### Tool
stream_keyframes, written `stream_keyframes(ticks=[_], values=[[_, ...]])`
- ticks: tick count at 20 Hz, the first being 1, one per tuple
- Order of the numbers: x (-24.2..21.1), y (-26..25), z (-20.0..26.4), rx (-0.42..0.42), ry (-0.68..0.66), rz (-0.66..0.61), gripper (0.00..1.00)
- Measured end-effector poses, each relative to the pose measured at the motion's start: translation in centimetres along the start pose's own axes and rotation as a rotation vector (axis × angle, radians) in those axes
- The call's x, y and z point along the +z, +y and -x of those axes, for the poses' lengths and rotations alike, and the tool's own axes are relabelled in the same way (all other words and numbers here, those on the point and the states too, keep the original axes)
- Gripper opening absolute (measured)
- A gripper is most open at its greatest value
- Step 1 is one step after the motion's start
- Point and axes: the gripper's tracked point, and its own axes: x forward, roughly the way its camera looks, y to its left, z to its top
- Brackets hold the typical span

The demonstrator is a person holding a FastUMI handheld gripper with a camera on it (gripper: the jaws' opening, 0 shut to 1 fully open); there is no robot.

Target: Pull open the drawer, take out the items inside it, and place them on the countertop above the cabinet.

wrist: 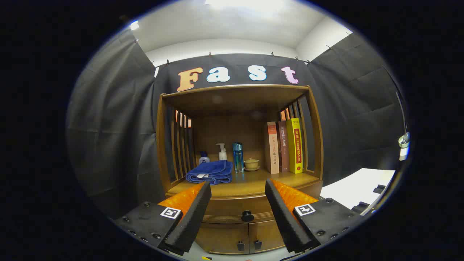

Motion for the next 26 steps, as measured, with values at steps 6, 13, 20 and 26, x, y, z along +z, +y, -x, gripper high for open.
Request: stream_keyframes(ticks=[6, 13, 20, 26], values=[[-0.58, -0.07, -0.3, 0.0, 0.013, 0.003, 0.98], [-0.27, -0.36, -0.38, -0.005, 0.007, 0.005, 0.98], [-0.22, -0.45, -0.47, -0.007, 0.008, 0.003, 0.98], [-0.47, 0.06, -0.68, 0.012, 0.008, -0.005, 0.98]])
